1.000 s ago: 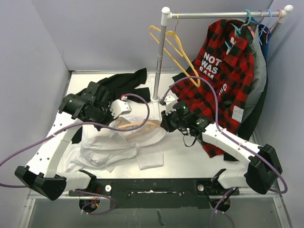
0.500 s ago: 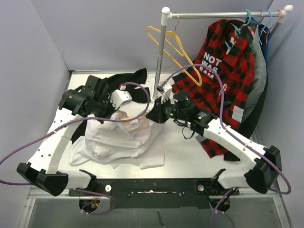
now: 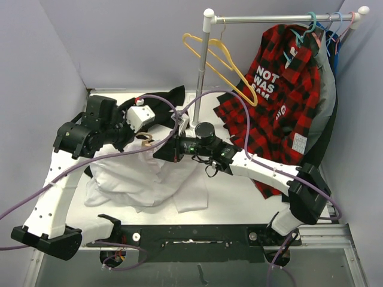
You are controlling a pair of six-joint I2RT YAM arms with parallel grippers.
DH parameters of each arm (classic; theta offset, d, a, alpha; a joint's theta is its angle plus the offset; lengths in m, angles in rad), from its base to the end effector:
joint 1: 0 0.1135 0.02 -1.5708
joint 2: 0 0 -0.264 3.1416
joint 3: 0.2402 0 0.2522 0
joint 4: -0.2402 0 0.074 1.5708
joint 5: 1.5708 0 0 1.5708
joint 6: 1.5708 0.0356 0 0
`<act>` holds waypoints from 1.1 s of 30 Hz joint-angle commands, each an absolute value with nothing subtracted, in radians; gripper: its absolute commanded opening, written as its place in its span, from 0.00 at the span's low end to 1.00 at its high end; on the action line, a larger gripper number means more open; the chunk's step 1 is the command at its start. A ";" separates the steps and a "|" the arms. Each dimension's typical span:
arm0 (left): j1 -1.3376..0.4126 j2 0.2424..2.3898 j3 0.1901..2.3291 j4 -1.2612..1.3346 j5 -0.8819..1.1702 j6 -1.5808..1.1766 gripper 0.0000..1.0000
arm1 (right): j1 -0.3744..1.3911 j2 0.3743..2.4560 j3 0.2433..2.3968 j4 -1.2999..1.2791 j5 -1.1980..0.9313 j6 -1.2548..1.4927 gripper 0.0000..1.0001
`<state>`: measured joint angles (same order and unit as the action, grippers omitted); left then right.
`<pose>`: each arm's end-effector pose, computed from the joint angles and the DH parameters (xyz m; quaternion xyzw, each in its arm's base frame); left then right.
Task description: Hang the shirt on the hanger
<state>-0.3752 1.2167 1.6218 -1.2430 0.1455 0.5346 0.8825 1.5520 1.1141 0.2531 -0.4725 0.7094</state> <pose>0.1870 -0.0792 0.4316 0.4325 0.8250 -0.0392 0.3616 0.2201 0.2931 0.3085 -0.2136 0.7322 0.5698 0.3059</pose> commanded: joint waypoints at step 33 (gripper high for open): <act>-0.293 1.028 1.554 -1.296 0.486 0.654 0.00 | 0.310 1.338 1.183 -0.095 -1.315 -0.351 0.98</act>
